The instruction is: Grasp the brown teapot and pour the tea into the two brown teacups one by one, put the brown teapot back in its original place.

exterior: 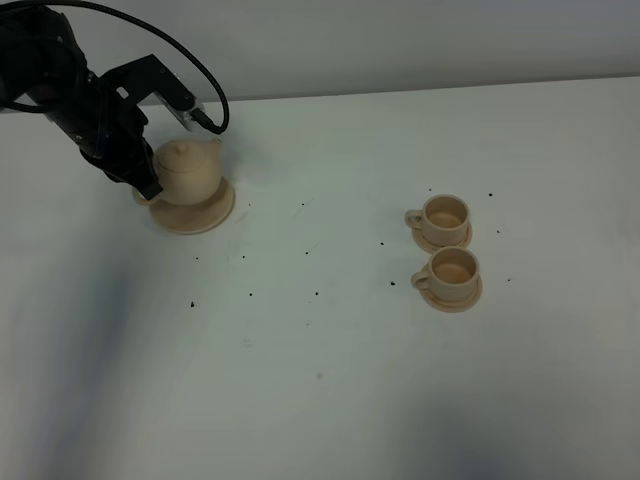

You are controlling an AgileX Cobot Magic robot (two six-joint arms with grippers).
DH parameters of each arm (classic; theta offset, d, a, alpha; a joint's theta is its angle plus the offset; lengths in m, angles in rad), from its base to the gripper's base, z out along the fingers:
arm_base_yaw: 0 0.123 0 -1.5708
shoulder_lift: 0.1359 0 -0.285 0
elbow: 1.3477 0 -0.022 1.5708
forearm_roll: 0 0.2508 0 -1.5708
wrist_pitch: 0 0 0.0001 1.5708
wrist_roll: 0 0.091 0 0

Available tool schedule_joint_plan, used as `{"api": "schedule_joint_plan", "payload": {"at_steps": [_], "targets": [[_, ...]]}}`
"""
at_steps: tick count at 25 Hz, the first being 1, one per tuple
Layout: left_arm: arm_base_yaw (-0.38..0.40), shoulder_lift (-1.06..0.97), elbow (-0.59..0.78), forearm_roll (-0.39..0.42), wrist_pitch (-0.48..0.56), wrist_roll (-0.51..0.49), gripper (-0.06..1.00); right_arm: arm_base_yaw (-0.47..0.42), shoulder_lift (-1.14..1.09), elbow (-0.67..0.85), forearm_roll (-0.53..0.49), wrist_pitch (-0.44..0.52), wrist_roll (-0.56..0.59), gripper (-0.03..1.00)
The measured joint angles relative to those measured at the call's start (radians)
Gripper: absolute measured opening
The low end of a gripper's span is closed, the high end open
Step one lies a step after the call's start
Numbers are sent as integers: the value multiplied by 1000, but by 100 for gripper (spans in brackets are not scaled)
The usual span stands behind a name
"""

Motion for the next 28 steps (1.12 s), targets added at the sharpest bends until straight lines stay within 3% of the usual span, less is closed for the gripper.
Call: {"api": "schedule_joint_plan", "payload": {"at_steps": [8,18,28], "targets": [[-39,-1,0,-148,-29,144,16,0,0,0,0,0,0,24],[-204,-1,0,-135,-107,162,16,0,0,0,0,0,0,24],[-351,-1,0,-131,-105,211,16,0,0,0,0,0,0,24]]}}
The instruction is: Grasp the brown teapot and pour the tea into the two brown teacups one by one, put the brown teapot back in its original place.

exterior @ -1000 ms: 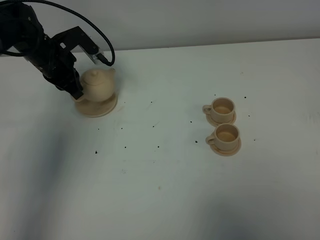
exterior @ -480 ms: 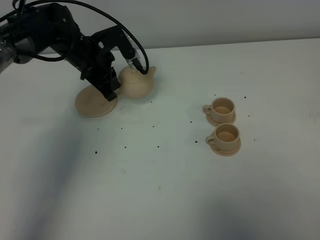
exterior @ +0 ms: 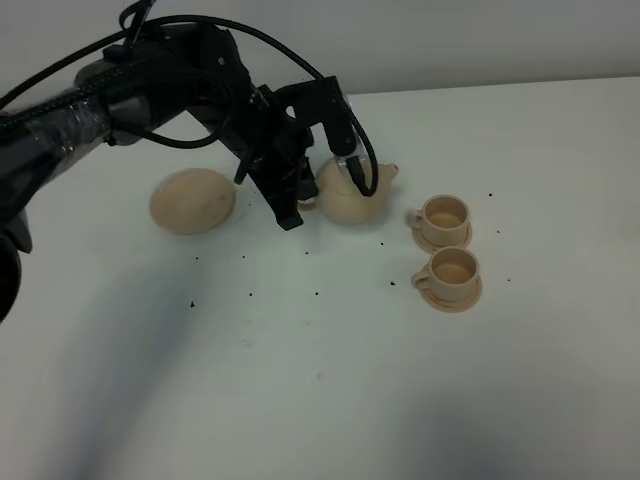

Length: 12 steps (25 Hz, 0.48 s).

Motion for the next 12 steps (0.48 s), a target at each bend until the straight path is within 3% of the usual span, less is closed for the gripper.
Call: {"api": "schedule_joint_plan", "payload": {"at_steps": [12], "targets": [[-64,-27,0,22,26,121,16,0,0,0,1,0,0,24]]}}
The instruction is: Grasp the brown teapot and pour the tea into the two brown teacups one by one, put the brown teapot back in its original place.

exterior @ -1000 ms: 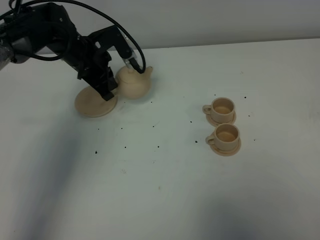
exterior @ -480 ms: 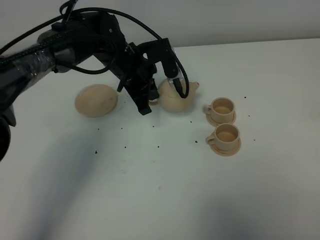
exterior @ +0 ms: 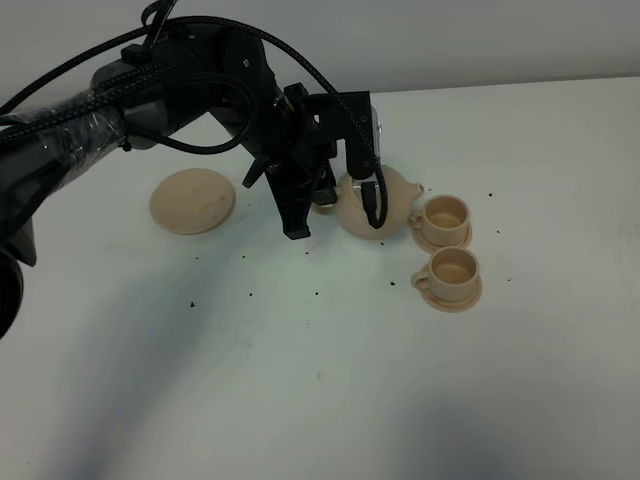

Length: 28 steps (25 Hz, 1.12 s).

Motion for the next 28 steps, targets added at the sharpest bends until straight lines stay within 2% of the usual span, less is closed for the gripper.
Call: {"api": "schedule_joint_plan", "payload": {"at_steps": [5,13,23,28], "targets": [[-38,0,0,64,1,21,16,0,0,0,3,0,0,24],[-92,0,0,208,-1,-28,16,0,0,0,15,0,0,24],[-133,0,0,257,-3,-32,16,0,0,0,23,0,0,24],[-162,0,0,327,-3,-46,16,0,0,0,25,0,0,24]]}}
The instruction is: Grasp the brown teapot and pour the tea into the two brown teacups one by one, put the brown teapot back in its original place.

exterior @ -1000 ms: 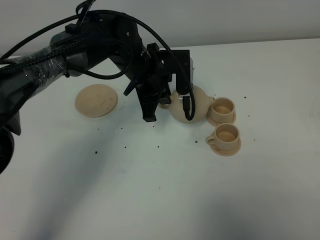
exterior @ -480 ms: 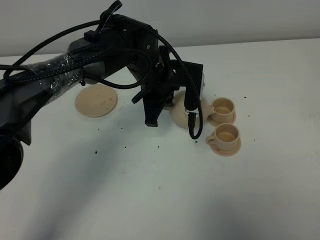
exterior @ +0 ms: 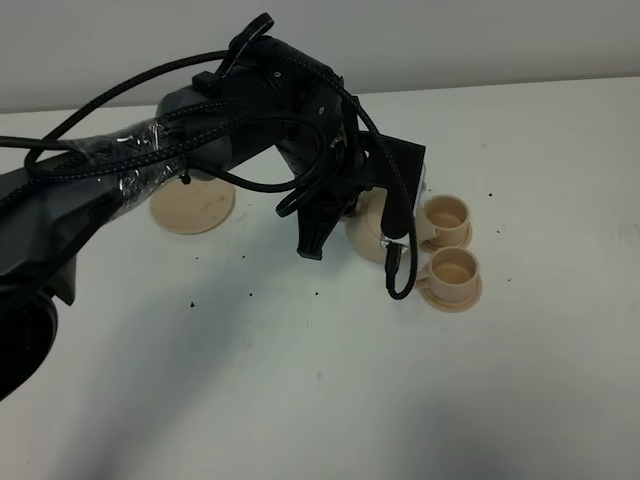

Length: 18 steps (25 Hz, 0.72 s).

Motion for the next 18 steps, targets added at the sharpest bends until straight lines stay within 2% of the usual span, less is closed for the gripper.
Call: {"api": "schedule_joint_plan", "payload": {"at_steps": [3,18], "targets": [[-16,0,0,40,0,-7,16,0,0,0,0,0,0,24],[-41,0,0,115,-1,-27,16,0,0,0,1,0,0,24]]}}
